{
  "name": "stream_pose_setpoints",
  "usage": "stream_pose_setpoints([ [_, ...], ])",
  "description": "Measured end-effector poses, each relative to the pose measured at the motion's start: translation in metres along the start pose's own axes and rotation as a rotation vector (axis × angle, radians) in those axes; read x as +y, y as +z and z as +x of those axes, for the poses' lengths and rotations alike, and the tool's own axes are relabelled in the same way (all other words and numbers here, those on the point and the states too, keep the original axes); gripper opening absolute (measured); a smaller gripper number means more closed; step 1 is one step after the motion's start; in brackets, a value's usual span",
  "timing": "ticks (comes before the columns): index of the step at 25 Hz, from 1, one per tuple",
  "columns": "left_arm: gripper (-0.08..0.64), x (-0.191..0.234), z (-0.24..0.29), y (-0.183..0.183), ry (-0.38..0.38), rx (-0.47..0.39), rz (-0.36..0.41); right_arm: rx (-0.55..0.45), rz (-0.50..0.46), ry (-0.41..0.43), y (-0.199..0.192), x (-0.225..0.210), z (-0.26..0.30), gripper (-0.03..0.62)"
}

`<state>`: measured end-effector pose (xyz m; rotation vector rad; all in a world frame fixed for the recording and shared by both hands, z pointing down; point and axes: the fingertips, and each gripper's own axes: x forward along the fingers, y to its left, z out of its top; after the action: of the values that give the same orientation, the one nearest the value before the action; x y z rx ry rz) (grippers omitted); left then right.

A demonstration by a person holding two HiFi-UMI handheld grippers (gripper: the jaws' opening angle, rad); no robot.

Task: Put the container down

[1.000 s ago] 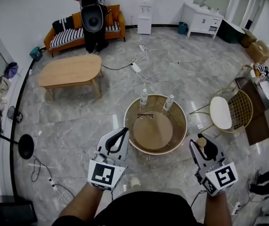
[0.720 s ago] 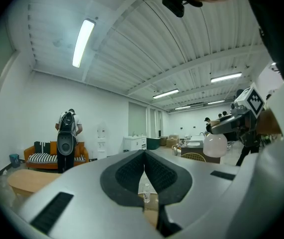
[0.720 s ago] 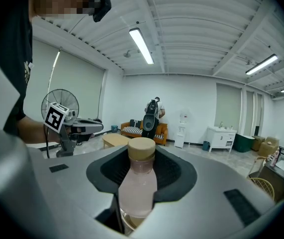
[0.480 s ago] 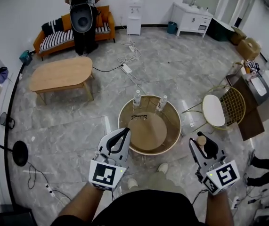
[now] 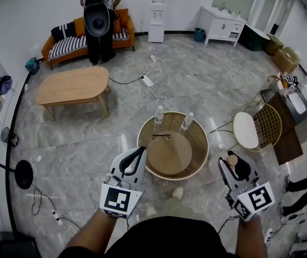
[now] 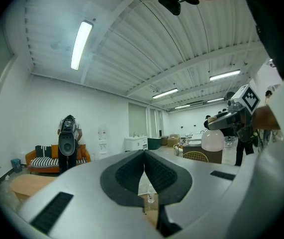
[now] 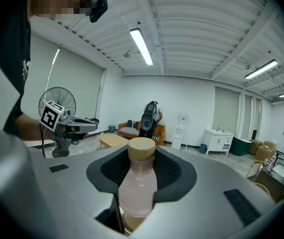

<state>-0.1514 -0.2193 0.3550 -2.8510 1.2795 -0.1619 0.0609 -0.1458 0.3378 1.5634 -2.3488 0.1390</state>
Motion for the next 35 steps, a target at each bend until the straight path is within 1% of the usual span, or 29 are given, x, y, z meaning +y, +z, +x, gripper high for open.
stream_pose_setpoints([
  [10, 0.015, -0.009, 0.008, -0.004, -0.005, 0.012, 0.023, -0.016, 0.016, -0.009, -0.013, -0.01, -0.006, 0.146],
  [15, 0.015, -0.018, 0.018, 0.01, -0.009, -0.03, 0.032, -0.027, 0.012, -0.007, -0.013, -0.019, -0.014, 0.147],
  [22, 0.015, -0.034, 0.021, 0.013, -0.042, -0.014, 0.045, -0.035, 0.023, -0.013, -0.013, -0.021, -0.025, 0.147],
  [24, 0.015, -0.038, 0.021, 0.015, -0.038, -0.017, 0.038, -0.036, 0.029, -0.01, -0.016, -0.023, -0.026, 0.147],
  [29, 0.015, -0.038, 0.019, 0.005, -0.029, 0.016, 0.048, -0.033, 0.044, 0.008, -0.022, -0.023, -0.023, 0.147],
  [35, 0.015, -0.037, 0.026, 0.004, -0.01, 0.034, 0.047, -0.036, 0.051, 0.039, -0.024, -0.028, -0.013, 0.146],
])
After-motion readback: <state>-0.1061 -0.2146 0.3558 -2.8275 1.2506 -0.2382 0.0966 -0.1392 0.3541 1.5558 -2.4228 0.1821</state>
